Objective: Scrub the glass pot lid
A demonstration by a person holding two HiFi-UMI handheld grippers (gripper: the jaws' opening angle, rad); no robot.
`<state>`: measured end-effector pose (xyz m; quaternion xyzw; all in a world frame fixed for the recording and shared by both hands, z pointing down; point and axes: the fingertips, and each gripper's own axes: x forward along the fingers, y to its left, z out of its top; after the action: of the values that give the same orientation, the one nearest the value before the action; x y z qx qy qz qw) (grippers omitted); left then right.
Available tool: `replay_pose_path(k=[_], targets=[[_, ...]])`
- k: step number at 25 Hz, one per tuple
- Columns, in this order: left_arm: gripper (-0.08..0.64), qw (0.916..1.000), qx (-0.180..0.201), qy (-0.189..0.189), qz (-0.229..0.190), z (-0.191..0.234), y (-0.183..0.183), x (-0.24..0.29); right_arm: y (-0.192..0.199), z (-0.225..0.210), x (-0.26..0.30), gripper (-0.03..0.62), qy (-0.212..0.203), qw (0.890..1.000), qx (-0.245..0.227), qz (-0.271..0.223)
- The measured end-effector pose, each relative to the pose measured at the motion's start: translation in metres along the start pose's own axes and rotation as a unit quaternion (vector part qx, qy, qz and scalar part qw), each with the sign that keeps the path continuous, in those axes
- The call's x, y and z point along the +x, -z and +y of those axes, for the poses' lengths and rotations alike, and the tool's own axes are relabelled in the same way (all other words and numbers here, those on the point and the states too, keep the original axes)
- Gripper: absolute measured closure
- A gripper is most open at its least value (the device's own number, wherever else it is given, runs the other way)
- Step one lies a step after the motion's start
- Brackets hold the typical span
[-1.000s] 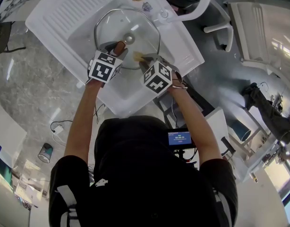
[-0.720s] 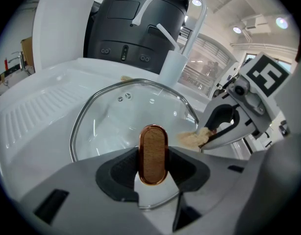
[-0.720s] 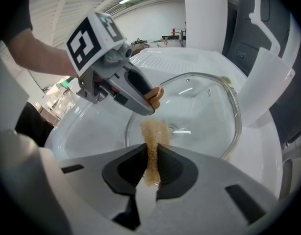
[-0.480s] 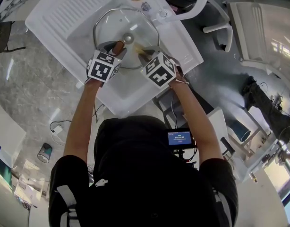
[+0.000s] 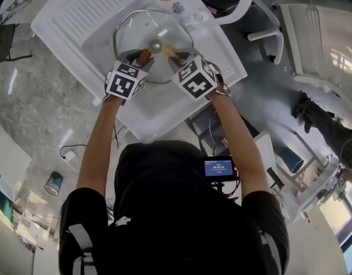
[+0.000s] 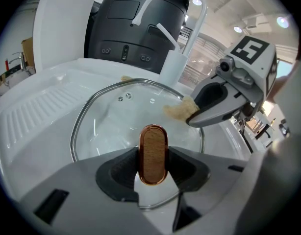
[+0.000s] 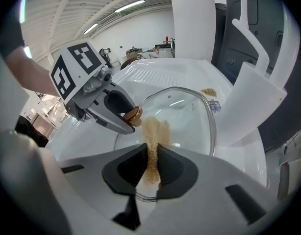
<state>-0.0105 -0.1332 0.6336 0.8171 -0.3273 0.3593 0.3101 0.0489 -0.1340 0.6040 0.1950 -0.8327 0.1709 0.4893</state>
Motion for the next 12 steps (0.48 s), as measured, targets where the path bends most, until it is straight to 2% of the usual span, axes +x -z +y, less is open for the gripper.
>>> replay_pose_path(k=[12], targets=[[0.391, 1.0, -0.002, -0.001, -0.001, 0.0, 0.0, 0.0, -0.018, -0.015, -0.001, 0.561, 0.007, 1.0, -0.006, -0.013]])
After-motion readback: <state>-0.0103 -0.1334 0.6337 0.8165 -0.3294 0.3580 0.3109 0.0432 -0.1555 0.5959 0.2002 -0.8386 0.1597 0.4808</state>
